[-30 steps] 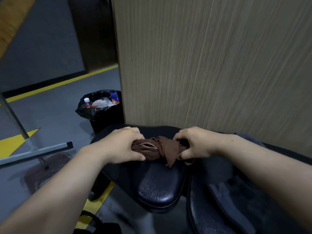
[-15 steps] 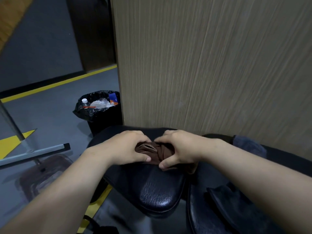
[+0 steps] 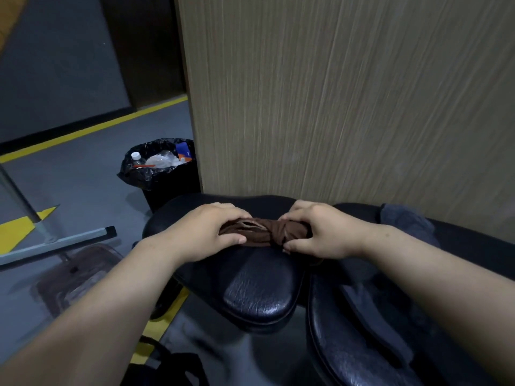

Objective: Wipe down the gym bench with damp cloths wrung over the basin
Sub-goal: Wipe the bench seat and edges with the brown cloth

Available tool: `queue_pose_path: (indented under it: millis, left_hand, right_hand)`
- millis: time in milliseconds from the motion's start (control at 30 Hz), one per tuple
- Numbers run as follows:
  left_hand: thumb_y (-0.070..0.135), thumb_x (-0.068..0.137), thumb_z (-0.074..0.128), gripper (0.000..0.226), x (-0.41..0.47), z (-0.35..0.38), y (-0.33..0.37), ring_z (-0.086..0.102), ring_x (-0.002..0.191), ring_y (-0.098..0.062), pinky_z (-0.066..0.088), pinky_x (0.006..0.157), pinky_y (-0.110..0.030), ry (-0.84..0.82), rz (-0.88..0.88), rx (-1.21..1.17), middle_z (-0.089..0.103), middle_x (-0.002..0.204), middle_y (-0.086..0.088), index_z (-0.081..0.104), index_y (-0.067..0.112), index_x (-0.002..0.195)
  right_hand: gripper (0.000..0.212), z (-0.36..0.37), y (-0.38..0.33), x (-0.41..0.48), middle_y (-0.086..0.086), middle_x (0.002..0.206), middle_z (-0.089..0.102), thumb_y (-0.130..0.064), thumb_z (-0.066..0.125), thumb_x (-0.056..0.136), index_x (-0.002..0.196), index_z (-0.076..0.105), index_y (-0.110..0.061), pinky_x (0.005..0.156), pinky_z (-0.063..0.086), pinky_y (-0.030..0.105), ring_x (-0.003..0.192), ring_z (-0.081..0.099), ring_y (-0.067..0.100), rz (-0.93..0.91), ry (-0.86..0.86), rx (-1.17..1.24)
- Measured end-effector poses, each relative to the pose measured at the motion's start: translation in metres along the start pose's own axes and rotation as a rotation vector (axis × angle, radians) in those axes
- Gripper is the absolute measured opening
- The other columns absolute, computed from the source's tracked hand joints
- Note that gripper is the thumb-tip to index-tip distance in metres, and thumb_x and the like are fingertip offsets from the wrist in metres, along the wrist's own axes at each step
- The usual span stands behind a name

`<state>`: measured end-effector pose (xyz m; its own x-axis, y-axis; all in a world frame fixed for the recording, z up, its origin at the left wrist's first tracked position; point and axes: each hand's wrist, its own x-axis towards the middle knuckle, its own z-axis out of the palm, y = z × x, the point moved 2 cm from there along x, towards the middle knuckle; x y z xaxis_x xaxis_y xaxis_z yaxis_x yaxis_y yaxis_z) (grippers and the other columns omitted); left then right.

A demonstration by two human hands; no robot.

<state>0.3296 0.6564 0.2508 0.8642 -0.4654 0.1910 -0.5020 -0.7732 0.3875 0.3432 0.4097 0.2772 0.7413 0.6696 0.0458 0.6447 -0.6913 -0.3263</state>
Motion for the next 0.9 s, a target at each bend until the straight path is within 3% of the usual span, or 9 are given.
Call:
queue_pose_path:
  millis: [333, 567, 767, 900]
  left_hand:
    - [0.031, 0.086, 0.071, 0.032, -0.005, -0.003, 0.017, 0.051, 0.105, -0.009, 0.043, 0.093, -0.034, -0.056, 0.012, 0.101, 0.056, 0.105, 0.018, 0.059, 0.034, 0.115]
    - [0.027, 0.088, 0.07, 0.029, -0.009, -0.013, 0.037, 0.052, 0.104, -0.003, 0.045, 0.093, -0.033, -0.049, 0.037, 0.04, 0.057, 0.103, 0.019, 0.06, 0.033, 0.114]
    - [0.029, 0.087, 0.07, 0.033, 0.001, -0.028, 0.1, 0.053, 0.102, -0.004, 0.043, 0.087, -0.026, 0.011, 0.197, 0.068, 0.055, 0.102, 0.02, 0.059, 0.032, 0.118]
    - [0.037, 0.085, 0.064, 0.033, 0.01, -0.021, 0.152, 0.054, 0.1, -0.004, 0.046, 0.086, -0.031, -0.007, 0.315, 0.082, 0.056, 0.102, 0.02, 0.057, 0.035, 0.117]
  right_hand:
    - [0.043, 0.007, -0.015, -0.013, -0.002, 0.108, 0.051, -0.042, 0.061, 0.087, 0.126, 0.055, -0.024, 0.084, 0.052, 0.042, 0.096, 0.059, 0.021, -0.022, -0.013, -0.216]
    - [0.045, -0.018, -0.024, -0.028, 0.002, 0.106, 0.054, -0.039, 0.066, 0.086, 0.127, 0.057, -0.023, 0.085, 0.05, 0.04, 0.093, 0.06, 0.025, -0.039, -0.026, -0.229]
    - [0.041, -0.063, -0.021, -0.093, -0.005, 0.097, 0.054, -0.036, 0.07, 0.083, 0.122, 0.061, -0.026, 0.083, 0.048, 0.032, 0.087, 0.056, 0.013, -0.002, 0.093, -0.158]
    - [0.037, -0.083, -0.016, -0.154, -0.009, 0.094, 0.055, -0.036, 0.073, 0.08, 0.116, 0.063, -0.029, 0.08, 0.048, 0.028, 0.084, 0.055, 0.008, 0.073, 0.151, -0.112]
